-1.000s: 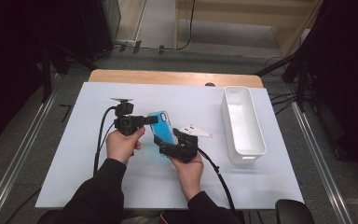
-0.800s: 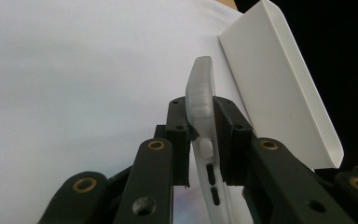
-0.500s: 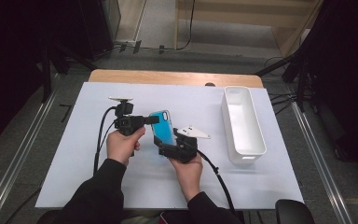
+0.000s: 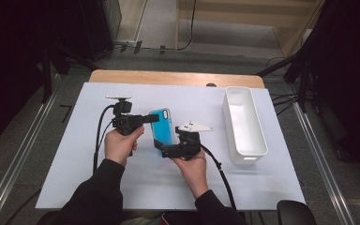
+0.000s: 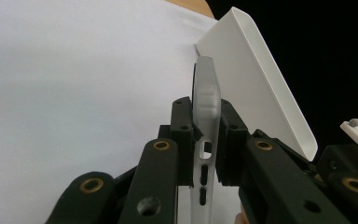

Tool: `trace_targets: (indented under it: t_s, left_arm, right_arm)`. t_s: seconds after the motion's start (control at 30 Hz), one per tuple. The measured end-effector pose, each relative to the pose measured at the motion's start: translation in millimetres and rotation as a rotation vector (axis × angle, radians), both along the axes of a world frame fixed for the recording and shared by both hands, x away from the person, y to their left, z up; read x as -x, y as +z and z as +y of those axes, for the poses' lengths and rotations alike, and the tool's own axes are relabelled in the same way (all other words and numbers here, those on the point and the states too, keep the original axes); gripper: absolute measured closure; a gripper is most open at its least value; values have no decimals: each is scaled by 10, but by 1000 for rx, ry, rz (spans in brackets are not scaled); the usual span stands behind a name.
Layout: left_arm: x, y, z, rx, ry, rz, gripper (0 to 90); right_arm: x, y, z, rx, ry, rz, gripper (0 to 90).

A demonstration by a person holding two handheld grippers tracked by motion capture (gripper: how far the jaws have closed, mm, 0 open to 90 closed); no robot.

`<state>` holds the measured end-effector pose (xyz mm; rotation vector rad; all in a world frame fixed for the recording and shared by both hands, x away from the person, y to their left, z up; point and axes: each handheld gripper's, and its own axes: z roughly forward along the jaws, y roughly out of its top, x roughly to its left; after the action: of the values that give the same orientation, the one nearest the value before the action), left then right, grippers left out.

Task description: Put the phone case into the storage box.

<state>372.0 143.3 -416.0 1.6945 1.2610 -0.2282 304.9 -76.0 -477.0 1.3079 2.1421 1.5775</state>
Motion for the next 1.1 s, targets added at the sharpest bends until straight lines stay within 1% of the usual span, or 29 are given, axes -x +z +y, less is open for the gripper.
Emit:
trace_targets:
  t_s: [0.03,0.1,0.17,0.23,0.3,0.4,0.43,0.47,0.57,0.6,0.63,0.7,0.77,0.8,0.83,0.93,1.03,1.1]
  left_arm:
    - [0,6,1,-2,0,-10,795]
    - [1,30,6,-25,-4,-25,795]
    - [1,46,14,-26,-13,-42,795]
    - [-2,52,19,-27,-19,-48,794]
    - [-3,58,24,-43,-25,-54,794]
    - [0,66,20,-66,-34,-68,794]
    - [-1,68,23,-64,-37,-72,793]
    - [-2,73,28,-70,-43,-75,794]
    - [2,85,30,-72,-60,-95,793]
    - [4,90,31,-72,-69,-100,793]
    - [8,101,34,-80,-76,-103,794]
    - [14,119,31,-77,-85,-113,793]
    - [21,143,31,-85,-107,-131,793]
    - [23,159,29,-93,-117,-140,793]
    - [30,170,26,-92,-125,-156,794]
    - [49,198,19,-98,-148,-191,793]
    - [61,207,6,-98,-167,-208,793]
    - [66,209,2,-100,-191,-222,793]
  right_arm:
    - [-1,6,-8,6,7,2,0]
    - [-23,17,-34,22,27,8,0]
    - [-38,36,-50,47,36,-6,0]
    - [-53,58,-72,55,49,-15,0]
    - [-76,81,-93,57,70,0,0]
    - [-93,99,-118,80,93,17,0]
    - [-102,101,-131,81,102,29,0]
    - [-112,99,-143,86,109,30,0]
    - [-119,110,-172,115,141,57,0]
    - [-122,117,-179,118,150,71,0]
    - [-126,120,-183,118,154,68,0]
    - [-120,135,-189,123,176,64,0]
    - [-113,158,-207,136,187,64,0]
    - [-111,166,-224,130,194,61,0]
    - [-105,178,-242,126,201,67,0]
    - [-91,206,-302,131,217,67,0]
    - [-87,226,-358,132,237,66,0]
    - [-82,245,-387,136,249,65,0]
